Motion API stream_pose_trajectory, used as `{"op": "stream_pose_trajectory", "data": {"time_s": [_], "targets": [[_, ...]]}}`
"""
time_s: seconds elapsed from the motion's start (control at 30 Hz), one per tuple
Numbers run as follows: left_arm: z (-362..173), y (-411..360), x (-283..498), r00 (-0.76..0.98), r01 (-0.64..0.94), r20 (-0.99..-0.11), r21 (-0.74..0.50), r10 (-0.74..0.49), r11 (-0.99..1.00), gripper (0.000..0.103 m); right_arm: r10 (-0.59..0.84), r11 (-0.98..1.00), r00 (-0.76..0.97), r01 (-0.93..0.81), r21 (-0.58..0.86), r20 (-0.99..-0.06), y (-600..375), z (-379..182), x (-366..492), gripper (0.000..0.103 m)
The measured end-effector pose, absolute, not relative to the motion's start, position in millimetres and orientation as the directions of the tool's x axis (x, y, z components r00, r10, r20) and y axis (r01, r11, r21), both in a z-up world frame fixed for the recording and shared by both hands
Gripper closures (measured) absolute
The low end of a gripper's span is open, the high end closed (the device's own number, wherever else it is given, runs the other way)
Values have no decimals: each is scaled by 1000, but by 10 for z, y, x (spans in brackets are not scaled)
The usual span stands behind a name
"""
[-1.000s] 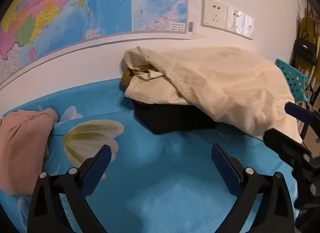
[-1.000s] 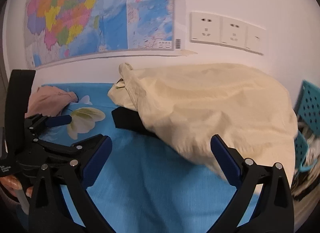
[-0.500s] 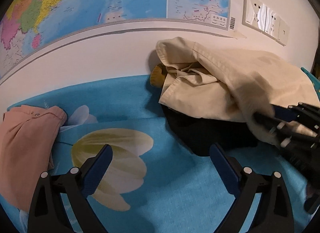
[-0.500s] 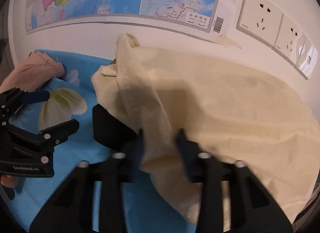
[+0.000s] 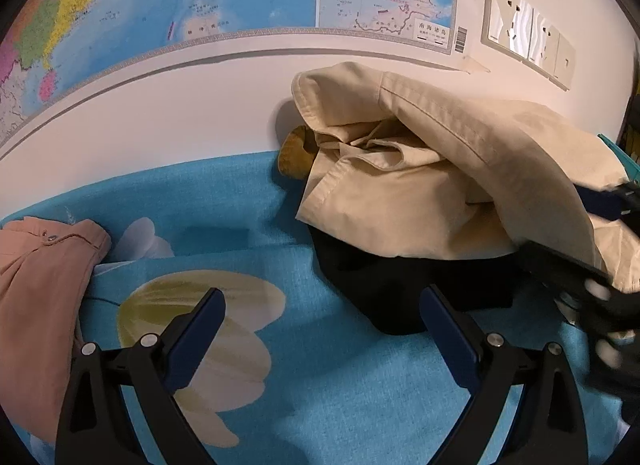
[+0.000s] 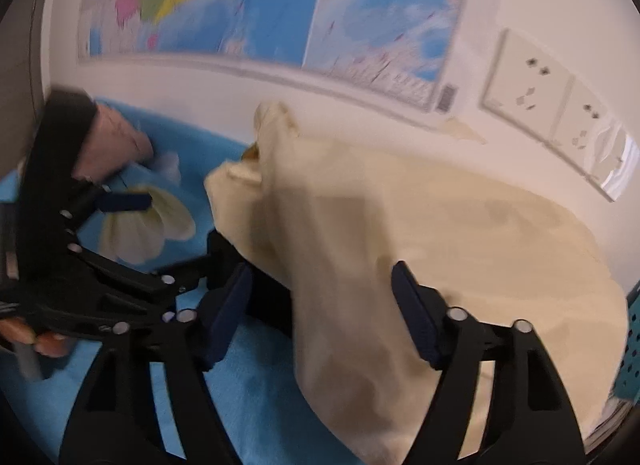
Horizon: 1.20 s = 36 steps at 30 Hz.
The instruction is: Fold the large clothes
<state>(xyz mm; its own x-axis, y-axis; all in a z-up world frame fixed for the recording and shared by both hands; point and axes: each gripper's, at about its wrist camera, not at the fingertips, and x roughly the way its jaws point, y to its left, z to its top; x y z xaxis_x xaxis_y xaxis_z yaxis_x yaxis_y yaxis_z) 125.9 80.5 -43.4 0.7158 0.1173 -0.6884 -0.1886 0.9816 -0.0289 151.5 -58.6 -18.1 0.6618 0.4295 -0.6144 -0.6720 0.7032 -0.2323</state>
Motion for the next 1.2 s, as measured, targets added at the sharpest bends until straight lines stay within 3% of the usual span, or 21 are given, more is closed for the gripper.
{"op": "stream_pose_trajectory", "data": {"time_s": [0.07,0.1,0.13,0.47,0.8,0.83,0.9,0.93,0.97,1.07,1.2], "targets": [[-438,813,1266,716,-186,-689,-26,117,982,9,405,721,673,-651,-236,-618,-568,-207,1618,70],[-436,820,1265,718,-181,-687,-28,113,983,9,421,725,668,-655,-215,-614,-610,-150,1644,93],[-427,825,1255,724,-176,-681,-32,108,984,9,433,724,669,-658,-208,-604,-644,-86,1640,100],[-180,761,1204,815,-53,-578,-131,-33,990,9,504,810,809,-564,-161,-301,-1693,1918,1379,102],[16,118,1256,863,226,-421,-173,-279,959,8,492,850,845,-518,-96,-209,-2351,2503,1156,102],[12,32,1299,868,235,-411,-157,-279,959,14,495,849,843,-521,-88,-209,-2377,2507,1145,102],[1,-60,1423,854,268,-417,-158,-310,950,53,488,853,847,-514,-90,-210,-2435,2527,1107,102],[3,-62,1510,839,272,-437,-183,-326,945,90,483,855,850,-509,-93,-210,-2464,2535,1087,102],[31,-38,1577,830,264,-448,-209,-332,942,100,478,859,854,-503,-92,-207,-2509,2563,1046,102],[341,138,1627,852,253,-394,-269,-346,929,101,454,875,876,-473,-104,-164,-2694,2732,850,102],[1164,265,1428,892,313,-246,-272,-381,910,101,455,883,890,-456,-112,-33,-3019,3242,374,102]]}}
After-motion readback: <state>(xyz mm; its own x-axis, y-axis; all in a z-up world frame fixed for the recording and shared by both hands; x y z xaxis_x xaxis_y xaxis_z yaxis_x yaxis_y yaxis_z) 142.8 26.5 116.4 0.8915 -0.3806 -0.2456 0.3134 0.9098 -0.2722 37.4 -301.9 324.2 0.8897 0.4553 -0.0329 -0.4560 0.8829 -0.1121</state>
